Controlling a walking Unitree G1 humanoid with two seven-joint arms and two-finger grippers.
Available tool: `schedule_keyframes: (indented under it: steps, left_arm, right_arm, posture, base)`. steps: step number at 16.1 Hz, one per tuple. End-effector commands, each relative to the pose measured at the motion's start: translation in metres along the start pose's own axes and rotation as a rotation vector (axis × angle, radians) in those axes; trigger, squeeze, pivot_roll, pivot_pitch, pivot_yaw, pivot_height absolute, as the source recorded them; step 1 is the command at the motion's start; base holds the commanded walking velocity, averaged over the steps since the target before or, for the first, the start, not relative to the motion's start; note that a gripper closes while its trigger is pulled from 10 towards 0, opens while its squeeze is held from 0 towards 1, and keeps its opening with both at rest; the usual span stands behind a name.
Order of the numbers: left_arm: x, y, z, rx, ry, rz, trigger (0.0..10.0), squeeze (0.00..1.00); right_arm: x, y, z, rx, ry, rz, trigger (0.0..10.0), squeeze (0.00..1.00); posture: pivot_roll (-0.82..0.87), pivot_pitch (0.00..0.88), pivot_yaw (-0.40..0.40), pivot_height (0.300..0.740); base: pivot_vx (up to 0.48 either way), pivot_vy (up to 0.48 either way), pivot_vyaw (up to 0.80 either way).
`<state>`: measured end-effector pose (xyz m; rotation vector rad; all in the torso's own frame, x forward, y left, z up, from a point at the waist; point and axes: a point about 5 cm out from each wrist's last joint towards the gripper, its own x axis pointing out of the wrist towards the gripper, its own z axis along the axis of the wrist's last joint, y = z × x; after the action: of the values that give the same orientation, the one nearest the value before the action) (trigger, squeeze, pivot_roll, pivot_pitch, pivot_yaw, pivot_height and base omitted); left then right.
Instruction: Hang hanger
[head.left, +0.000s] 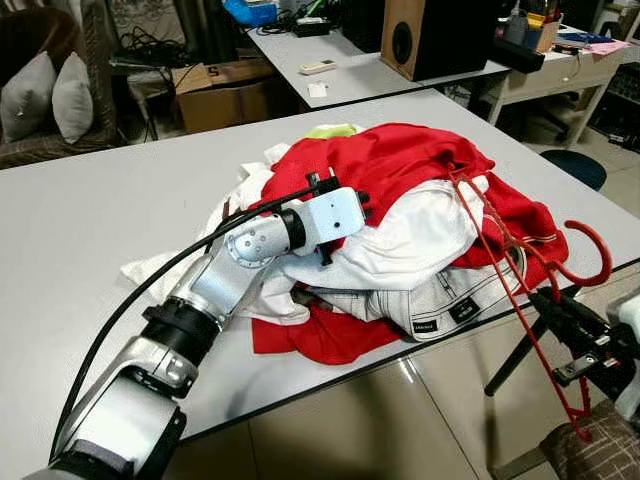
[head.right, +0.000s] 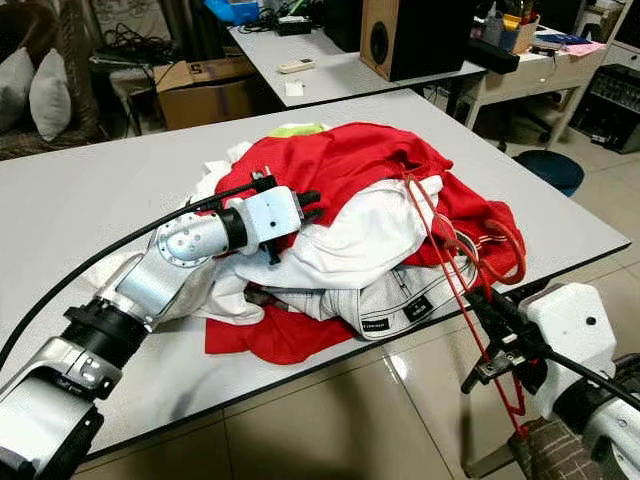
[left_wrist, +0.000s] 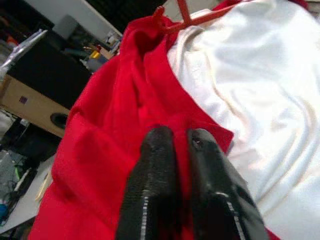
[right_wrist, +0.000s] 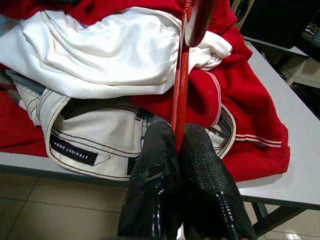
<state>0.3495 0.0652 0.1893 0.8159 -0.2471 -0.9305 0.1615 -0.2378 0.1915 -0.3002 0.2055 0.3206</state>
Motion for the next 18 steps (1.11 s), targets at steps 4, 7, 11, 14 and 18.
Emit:
schedule_keyframes:
  steps: [4,7,11,14,18]
  left_arm:
    - [-0.004,0.011,-0.002,0.019,0.014,0.045,0.0,0.0]
    - [-0.01,0.023,-0.001,-0.058,-0.026,0.124,0.0,0.0]
    - [-0.041,0.055,0.013,-0.243,-0.255,0.306,0.0,0.0]
    - [-0.053,0.058,0.007,-0.277,-0.253,0.331,0.0,0.0]
    - [-0.053,0.049,-0.003,-0.375,-0.203,0.37,0.0,0.0]
  right_arm:
    - [-0.002,0.002,0.003,-0.001,-0.011,0.011,10.0,0.0]
    - [-0.001,0.002,0.004,0.002,-0.019,0.006,10.0,0.0]
    - [0.001,0.003,0.007,0.025,-0.066,-0.006,10.0,0.0]
    - [0.003,0.005,0.011,0.054,-0.115,-0.006,10.0,0.0]
    - [0.005,0.008,0.017,0.097,-0.194,-0.042,10.0,0.0]
  posture:
    - [-0.19,0.0,0.062,0.74]
    - [-0.19,0.0,0.062,0.74]
    - [-0.18,0.0,0.07,0.74]
    - [-0.17,0.0,0.075,0.74]
    - [-0.16,0.0,0.094,0.74]
  base:
    - [0.0,0.0,0.0]
    - [0.0,0.0,0.0]
    - [0.0,0.0,0.0]
    - [0.0,0.0,0.0]
    - [0.0,0.0,0.0]
